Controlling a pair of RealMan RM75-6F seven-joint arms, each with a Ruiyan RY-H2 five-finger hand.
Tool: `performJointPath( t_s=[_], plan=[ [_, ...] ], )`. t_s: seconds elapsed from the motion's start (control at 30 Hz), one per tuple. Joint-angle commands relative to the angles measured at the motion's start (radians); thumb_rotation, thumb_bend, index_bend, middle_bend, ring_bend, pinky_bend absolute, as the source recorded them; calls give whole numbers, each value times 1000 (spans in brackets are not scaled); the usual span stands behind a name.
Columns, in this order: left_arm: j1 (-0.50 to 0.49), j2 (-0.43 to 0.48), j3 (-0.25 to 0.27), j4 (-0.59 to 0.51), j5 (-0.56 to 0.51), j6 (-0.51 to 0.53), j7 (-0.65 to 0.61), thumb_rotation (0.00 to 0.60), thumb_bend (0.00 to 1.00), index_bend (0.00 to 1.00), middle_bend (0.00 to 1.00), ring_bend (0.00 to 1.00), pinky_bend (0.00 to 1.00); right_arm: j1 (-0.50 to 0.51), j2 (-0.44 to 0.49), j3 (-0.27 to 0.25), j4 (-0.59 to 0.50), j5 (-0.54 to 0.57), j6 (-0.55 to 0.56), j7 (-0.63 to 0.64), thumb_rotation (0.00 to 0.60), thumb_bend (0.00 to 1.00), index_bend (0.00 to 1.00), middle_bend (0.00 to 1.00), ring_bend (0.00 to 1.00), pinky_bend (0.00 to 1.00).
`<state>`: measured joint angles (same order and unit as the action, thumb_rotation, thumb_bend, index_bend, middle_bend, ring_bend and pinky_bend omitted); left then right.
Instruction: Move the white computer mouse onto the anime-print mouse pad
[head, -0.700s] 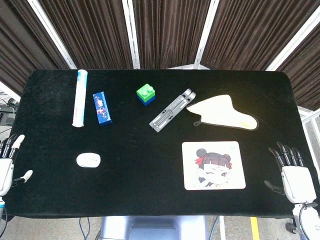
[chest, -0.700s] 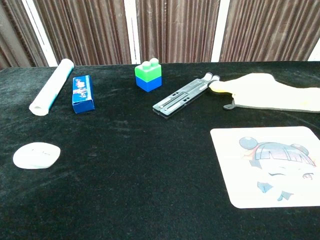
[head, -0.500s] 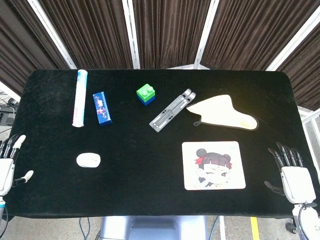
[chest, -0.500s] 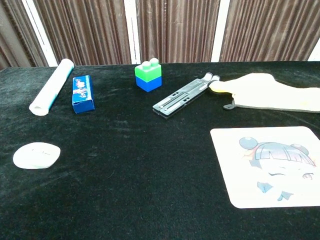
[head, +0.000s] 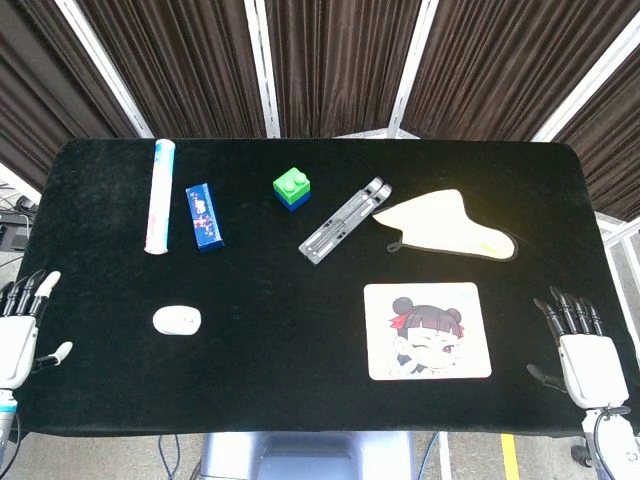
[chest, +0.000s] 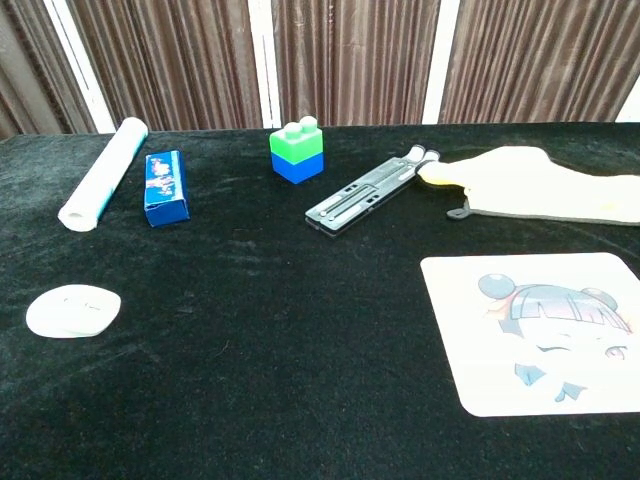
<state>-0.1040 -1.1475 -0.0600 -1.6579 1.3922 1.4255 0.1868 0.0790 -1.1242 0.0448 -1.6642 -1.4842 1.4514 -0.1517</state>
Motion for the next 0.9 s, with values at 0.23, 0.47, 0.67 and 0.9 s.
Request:
performJointPath(
  t_s=[0.23, 0.47, 0.67, 0.9],
  plan=[
    [-13, -16, -3, 9, -7, -13, 20, 600, 202, 0, 0, 0, 0, 1, 3, -1, 6, 5, -9, 7, 600, 51, 115, 0, 0, 0],
    [-52, -45, -12, 21, -38, -79, 40, 600, 206, 98, 0, 0, 0, 1, 4, -4, -3, -10, -3, 7, 600, 51, 115, 0, 0, 0],
    [-115, -86, -31, 23, -80, -163, 121, 600, 206, 230, 0, 0, 0, 3, 6, -5, -7, -11, -7, 11, 600, 51, 116, 0, 0, 0],
    [-184, -153, -44, 15, -154, -250, 239, 600, 206, 274, 0, 0, 0, -1, 12, -7, -9, -32, 10, 31, 600, 53, 116, 0, 0, 0]
  ],
)
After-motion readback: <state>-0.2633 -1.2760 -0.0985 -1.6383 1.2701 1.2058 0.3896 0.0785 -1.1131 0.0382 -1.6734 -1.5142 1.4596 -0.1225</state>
